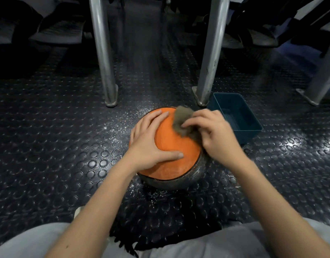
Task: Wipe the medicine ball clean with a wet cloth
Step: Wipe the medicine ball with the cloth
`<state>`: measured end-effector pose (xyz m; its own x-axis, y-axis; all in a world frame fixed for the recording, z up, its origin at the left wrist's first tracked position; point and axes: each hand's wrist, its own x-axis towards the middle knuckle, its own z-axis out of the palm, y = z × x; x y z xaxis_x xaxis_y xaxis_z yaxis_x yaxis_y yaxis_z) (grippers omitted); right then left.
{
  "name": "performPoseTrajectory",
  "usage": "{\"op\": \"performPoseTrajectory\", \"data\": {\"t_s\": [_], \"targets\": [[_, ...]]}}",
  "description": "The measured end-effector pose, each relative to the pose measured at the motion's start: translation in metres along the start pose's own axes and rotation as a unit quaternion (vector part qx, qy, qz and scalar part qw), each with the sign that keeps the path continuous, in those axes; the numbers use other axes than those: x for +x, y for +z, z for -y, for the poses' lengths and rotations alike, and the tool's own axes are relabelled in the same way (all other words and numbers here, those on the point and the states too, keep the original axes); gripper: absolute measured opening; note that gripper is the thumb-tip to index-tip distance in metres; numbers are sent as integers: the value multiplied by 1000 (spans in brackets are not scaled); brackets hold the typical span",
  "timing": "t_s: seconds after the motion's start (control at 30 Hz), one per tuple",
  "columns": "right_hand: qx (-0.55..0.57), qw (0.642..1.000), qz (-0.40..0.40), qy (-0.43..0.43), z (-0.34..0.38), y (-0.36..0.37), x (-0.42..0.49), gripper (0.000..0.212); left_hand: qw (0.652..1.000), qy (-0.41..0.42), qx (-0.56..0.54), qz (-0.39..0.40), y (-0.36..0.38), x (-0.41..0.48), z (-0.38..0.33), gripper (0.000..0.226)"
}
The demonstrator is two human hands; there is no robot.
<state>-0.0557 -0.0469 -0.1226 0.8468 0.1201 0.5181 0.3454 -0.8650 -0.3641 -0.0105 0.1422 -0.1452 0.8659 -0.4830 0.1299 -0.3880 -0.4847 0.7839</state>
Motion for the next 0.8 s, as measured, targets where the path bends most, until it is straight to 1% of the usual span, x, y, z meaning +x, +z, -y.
{"op": "performPoseTrajectory", "data": {"t_s": [0.07,0.1,0.13,0.17,0.23,0.3,0.37,0.4,0.43,0.47,0.53,0.6,0.63,0.73,0.8], "targets": [[21,992,-24,125,-28,-7,-3,44,1000,6,1,7,0,-1,-1,107],[45,981,-22,185,-37,-8,-5,47,1000,6,7,13,1,-1,-2,108],[63,973,-19,223,-41,-8,-7,48,1000,4,12,17,2,-1,-3,110],[70,970,-24,230,-41,-7,-8,47,1000,5,16,18,3,-1,-3,111],[63,980,-36,188,-28,-5,-5,45,1000,4,20,14,3,-2,-3,112],[52,994,-12,95,-7,-6,0,44,1000,2,24,2,4,-1,-3,113],[38,998,32,-24,13,-6,1,39,1000,-2,22,-13,3,-1,-1,112],[35,996,47,-65,17,-5,1,38,1000,-4,18,-18,2,-1,1,111],[35,995,53,-76,15,-5,1,39,1000,-2,14,-19,1,-1,2,108],[35,997,45,-58,7,-6,2,41,1000,0,12,-17,1,-2,2,107],[41,999,2,33,-14,-7,2,49,1000,4,15,-2,2,-2,1,108],[79,989,-24,124,-31,-10,-1,56,1000,13,19,6,4,-1,-1,108],[94,984,-28,147,-35,-11,-2,57,1000,17,22,7,5,0,-2,107],[92,981,-34,169,-32,-16,-1,47,999,20,30,9,8,0,-2,102],[88,978,-81,170,-26,-26,7,40,999,22,25,0,8,0,-2,97]]}}
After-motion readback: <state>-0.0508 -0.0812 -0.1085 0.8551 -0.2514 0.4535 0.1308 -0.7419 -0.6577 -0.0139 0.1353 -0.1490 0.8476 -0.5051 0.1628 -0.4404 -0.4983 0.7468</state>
